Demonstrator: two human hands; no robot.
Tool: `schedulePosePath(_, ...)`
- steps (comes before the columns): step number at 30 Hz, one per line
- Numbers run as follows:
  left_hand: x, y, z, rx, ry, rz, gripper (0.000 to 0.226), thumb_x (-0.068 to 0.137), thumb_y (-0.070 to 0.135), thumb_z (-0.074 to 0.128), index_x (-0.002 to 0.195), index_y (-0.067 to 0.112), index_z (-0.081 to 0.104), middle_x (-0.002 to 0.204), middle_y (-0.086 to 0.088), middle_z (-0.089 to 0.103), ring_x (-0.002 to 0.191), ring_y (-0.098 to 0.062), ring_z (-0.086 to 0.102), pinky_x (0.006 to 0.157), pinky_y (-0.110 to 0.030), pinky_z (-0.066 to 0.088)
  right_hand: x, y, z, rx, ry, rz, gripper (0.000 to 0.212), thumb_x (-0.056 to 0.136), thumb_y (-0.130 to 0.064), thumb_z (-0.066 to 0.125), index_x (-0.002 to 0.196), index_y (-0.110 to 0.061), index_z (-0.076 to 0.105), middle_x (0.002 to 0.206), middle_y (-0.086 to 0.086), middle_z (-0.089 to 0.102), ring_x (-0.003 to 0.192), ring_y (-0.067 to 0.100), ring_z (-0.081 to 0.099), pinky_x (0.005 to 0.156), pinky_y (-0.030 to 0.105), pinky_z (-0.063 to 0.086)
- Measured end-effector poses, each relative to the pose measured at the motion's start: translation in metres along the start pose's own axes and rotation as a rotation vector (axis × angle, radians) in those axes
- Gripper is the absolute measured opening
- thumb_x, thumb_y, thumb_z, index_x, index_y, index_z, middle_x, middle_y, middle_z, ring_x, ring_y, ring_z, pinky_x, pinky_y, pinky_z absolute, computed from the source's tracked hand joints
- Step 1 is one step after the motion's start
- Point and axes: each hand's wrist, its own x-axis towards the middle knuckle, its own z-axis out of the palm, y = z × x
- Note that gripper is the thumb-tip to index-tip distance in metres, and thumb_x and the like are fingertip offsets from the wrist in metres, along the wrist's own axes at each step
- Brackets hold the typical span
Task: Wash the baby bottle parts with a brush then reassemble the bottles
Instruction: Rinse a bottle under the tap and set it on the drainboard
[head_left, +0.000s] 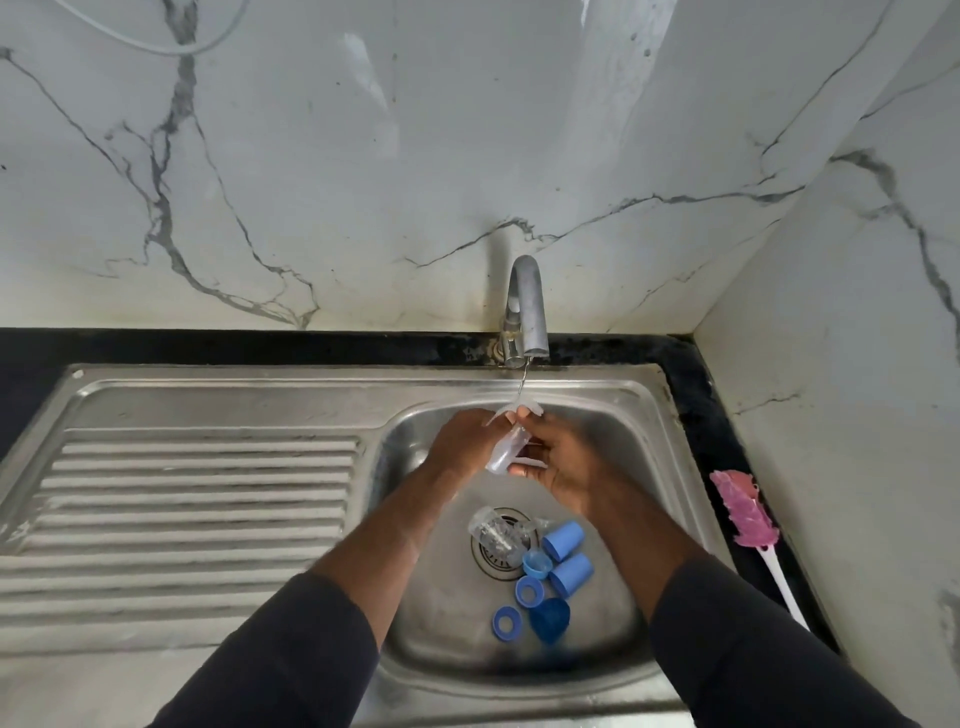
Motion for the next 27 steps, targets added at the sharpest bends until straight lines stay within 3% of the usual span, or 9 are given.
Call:
schedulePosePath(3,0.0,-0.009,-0.006,-0.291,-0.02,-0.109,0.023,0.095,0.023,0.063,0.112,0.013,0.074,0.103,-0.01,0.076,0.1,-0.033,0.07,0.097,-0.052,0.054,0.007,0.006,-0.001,-0.082,-0.033,-0.055,0.035,0.09,-0.008,0.07,0.124,-0.006,0.062,0.119,0.013,0.072,0.11,0.03,0.069,0.093,0.039,0.056)
schedulePosePath(6,-0.007,-0.013,-0.011,-0.34,-0.051,-0.125,0.027,0.097,0.012,0.062,0.123,0.008,0.07,0.116,-0.014,0.073,0.103,-0.027,0.069,0.085,-0.035,0.056,0.01,0.005,0.002,-0.25,0.007,-0.098,0.042,0.084,-0.004,0.077,0.123,-0.008,0.064,0.117,0.01,0.073,0.109,0.028,0.07,0.093,0.041,0.058)
schedulePosePath(9,-0.015,-0.019,-0.019,-0.197,0.02,-0.068,0.028,0.094,0.004,0.062,0.121,0.003,0.069,0.116,-0.008,0.071,0.096,-0.014,0.065,0.077,-0.02,0.046,0.01,-0.001,0.008,-0.522,0.125,-0.26,0.049,0.075,-0.004,0.082,0.118,-0.019,0.064,0.112,0.0,0.072,0.107,0.02,0.067,0.098,0.041,0.054)
schedulePosePath(11,-0.017,-0.025,-0.027,-0.244,0.124,-0.11,0.025,0.091,0.002,0.065,0.115,0.003,0.071,0.106,-0.006,0.069,0.094,-0.016,0.062,0.075,-0.022,0.044,0.008,-0.001,0.012,-0.61,0.23,-0.447,0.053,0.076,-0.003,0.08,0.121,-0.023,0.06,0.114,-0.005,0.068,0.105,0.01,0.064,0.093,0.025,0.051)
schedulePosePath(13,-0.022,-0.031,-0.033,-0.318,0.163,-0.138,0.019,0.084,0.013,0.069,0.102,0.01,0.071,0.093,-0.007,0.064,0.083,-0.018,0.055,0.067,-0.026,0.04,0.009,0.002,0.012,-0.701,0.207,-0.513,0.055,0.075,0.001,0.08,0.121,-0.021,0.058,0.113,-0.004,0.065,0.102,0.011,0.062,0.083,0.014,0.048)
schedulePosePath(15,-0.027,-0.038,-0.037,-0.27,0.152,-0.093,0.02,0.073,0.024,0.063,0.091,0.017,0.061,0.085,-0.007,0.051,0.081,-0.016,0.043,0.068,-0.031,0.032,0.012,0.008,0.011,-0.794,0.136,-0.423,0.053,0.074,0.002,0.08,0.119,-0.017,0.059,0.112,0.001,0.065,0.104,0.019,0.063,0.083,0.02,0.047)
schedulePosePath(19,-0.036,-0.047,-0.044,-0.17,0.144,-0.037,0.018,0.072,0.028,0.056,0.087,0.019,0.054,0.085,-0.004,0.047,0.083,-0.014,0.041,0.071,-0.032,0.03,0.016,0.009,0.019,-0.609,0.214,-0.474,0.054,0.075,0.004,0.076,0.118,-0.022,0.059,0.112,-0.004,0.066,0.106,0.015,0.063,0.091,0.026,0.05)
schedulePosePath(24,-0.038,-0.047,-0.044,-0.185,0.145,-0.049,0.015,0.075,0.028,0.062,0.087,0.019,0.062,0.083,-0.006,0.055,0.079,-0.015,0.049,0.071,-0.031,0.038,0.02,0.017,0.021,-0.62,0.256,-0.38,0.053,0.077,-0.001,0.078,0.124,-0.017,0.058,0.114,0.001,0.066,0.105,0.02,0.063,0.093,0.033,0.05)
schedulePosePath(27,-0.037,-0.037,-0.039,-0.356,0.086,-0.03,0.026,0.089,0.011,0.071,0.115,0.013,0.069,0.104,-0.002,0.071,0.09,-0.007,0.065,0.078,-0.021,0.05,0.015,0.012,0.023,-0.431,0.218,-0.307,0.061,0.084,-0.001,0.074,0.134,-0.02,0.047,0.12,0.006,0.063,0.105,0.023,0.064,0.089,0.039,0.054)
